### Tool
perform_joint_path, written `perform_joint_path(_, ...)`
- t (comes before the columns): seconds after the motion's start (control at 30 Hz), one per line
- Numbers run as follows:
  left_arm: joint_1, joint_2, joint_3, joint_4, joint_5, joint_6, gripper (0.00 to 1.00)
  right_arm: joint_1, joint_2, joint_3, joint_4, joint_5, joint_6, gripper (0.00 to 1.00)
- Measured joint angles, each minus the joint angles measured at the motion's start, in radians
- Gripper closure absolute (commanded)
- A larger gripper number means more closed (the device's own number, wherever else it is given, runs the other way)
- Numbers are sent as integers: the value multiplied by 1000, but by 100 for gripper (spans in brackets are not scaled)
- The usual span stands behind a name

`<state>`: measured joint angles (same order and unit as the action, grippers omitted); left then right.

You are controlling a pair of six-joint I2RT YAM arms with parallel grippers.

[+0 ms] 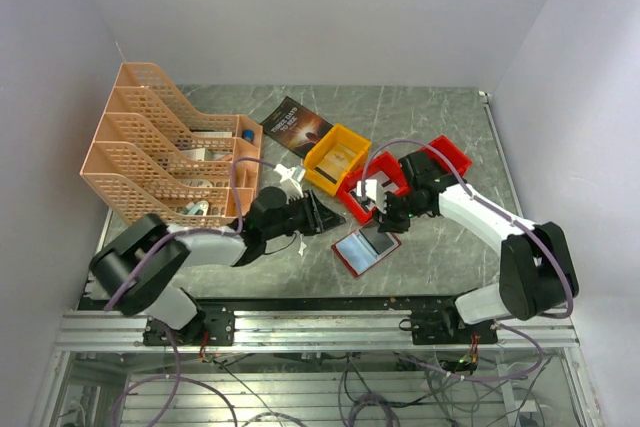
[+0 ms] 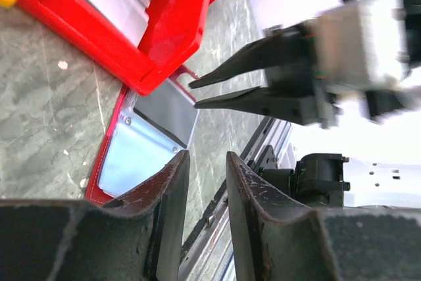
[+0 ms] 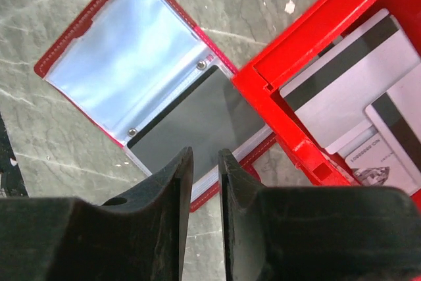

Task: Put the credit cards into the card holder
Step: Insert the credit card into the card holder, then close the card holder at the center of the board.

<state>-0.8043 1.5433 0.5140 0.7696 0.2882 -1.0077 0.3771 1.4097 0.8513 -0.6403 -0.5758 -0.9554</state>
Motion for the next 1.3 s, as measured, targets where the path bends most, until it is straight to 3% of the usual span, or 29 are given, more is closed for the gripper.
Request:
perform_joint_path(0.13, -15, -200, -49, -94, -117, 57, 60, -14, 52, 6, -2, 26, 31, 65)
perform_joint_path(0.2, -21, -292, -73, -127, -170, 79, 53, -21, 65, 6, -2, 43, 46, 62)
perform_joint_path(0.37, -25, -516, -186, -150, -294, 101, 24, -35, 87, 8, 2, 83, 85, 60)
perform_joint_path(0.5, -25, -584, -305, -115, -355, 56, 23, -44, 112, 13, 3, 108, 107, 62)
perform_joint_path(0.6, -25, -578, -330, -141, -361, 16, 25, -50, 127, 16, 3, 121, 117, 65)
perform_joint_path(0.8, -56, -493, -219, -256, -346, -37, 26, -62, 159, 39, -17, 113, 128, 70)
perform_joint_path(1.03, -224, -371, -192, -283, -406, -135, 26, -69, 176, 53, -34, 100, 129, 70)
perform_joint_path(1.3, -375, -201, -194, -206, -572, -246, 24, -75, 191, 64, -45, 92, 129, 71)
